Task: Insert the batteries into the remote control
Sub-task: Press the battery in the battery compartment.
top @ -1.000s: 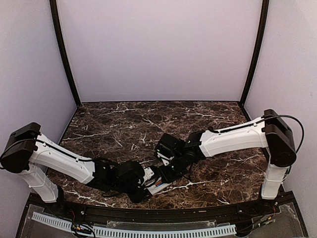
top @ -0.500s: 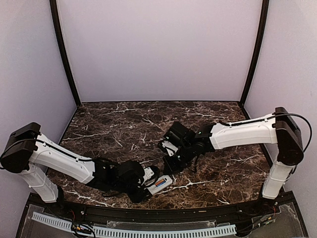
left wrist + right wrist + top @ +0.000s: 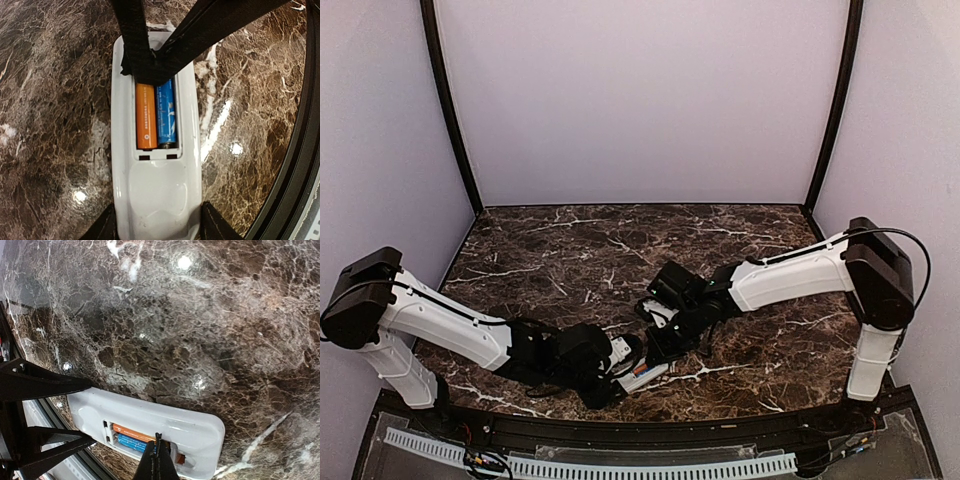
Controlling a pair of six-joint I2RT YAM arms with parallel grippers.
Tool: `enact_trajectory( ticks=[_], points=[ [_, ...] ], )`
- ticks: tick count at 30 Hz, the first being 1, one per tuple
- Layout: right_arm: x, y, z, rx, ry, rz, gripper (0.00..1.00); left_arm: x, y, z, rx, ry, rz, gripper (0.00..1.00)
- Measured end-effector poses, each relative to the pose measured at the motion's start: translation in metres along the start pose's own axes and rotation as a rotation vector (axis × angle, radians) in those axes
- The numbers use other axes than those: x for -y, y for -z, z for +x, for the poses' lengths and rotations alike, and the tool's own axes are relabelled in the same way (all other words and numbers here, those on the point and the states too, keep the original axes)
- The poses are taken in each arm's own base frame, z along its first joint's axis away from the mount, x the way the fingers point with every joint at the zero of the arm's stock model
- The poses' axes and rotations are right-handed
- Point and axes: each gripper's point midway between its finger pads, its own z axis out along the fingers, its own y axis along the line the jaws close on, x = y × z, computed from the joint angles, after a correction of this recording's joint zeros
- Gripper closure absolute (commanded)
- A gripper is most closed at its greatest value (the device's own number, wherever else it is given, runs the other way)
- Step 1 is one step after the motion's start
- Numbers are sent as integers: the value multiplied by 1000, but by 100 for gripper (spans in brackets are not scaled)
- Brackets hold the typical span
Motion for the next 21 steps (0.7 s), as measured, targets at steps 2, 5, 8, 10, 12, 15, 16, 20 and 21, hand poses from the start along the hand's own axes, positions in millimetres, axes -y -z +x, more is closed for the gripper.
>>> enact_trajectory(
  ticks=[2, 5, 8, 10, 12, 15, 16, 20, 21],
  points=[
    [0, 0, 0, 2, 2, 1, 100, 0, 0, 0, 0, 0, 0, 59],
    [1, 0, 0, 3, 7, 4, 100, 0, 0, 0, 0, 0, 0, 59],
    [1, 1, -1, 2, 20, 10, 100, 0, 0, 0, 0, 0, 0, 59],
    [0, 3, -1, -4, 29, 14, 100, 0, 0, 0, 0, 0, 0, 59],
    [-1, 5, -1, -10, 39, 16, 100, 0, 0, 0, 0, 0, 0, 59],
    [-6, 16, -4, 1, 48, 10, 100, 0, 0, 0, 0, 0, 0, 59],
    [-8, 21, -6, 14, 54, 5, 100, 0, 0, 0, 0, 1, 1, 59],
    [-13, 55, -26, 109, 71, 14, 83, 0, 0, 0, 0, 1, 1, 56],
    [-8, 65, -34, 142, 67, 34, 78, 0, 0, 0, 0, 0, 0, 54]
  ],
)
